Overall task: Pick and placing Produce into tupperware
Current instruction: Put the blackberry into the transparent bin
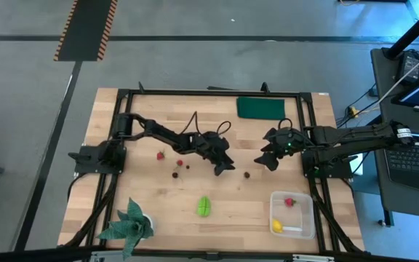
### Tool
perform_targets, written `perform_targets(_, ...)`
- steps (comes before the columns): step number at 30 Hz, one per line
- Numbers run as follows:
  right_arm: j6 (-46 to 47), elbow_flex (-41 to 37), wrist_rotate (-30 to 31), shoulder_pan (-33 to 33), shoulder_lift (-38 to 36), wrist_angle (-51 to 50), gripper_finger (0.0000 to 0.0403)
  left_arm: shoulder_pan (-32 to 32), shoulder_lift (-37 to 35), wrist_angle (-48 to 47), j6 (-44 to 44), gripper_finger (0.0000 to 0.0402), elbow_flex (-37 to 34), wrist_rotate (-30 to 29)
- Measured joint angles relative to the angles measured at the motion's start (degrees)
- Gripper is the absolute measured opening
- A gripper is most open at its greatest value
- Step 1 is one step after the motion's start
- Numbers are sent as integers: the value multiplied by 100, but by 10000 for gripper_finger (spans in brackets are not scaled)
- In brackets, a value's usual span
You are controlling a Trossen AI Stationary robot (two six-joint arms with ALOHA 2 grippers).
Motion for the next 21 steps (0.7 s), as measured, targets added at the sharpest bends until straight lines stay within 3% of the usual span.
perform_targets(5,-1581,4,-148,165,0,252,377,198,-521,-112,634,191,2,724)
perform_targets(8,-1554,4,-446,157,0,86,377,306,-1034,-415,867,188,9,643)
perform_targets(13,-2036,61,-962,310,11,-188,377,465,-2076,-2063,1749,187,9,-218)
perform_targets(18,-2816,744,-103,500,370,-618,377,462,-3062,-3755,2288,186,9,-1347)
perform_targets(21,-3022,1265,179,434,867,-1325,377,464,-3461,-4401,2285,186,9,-1468)
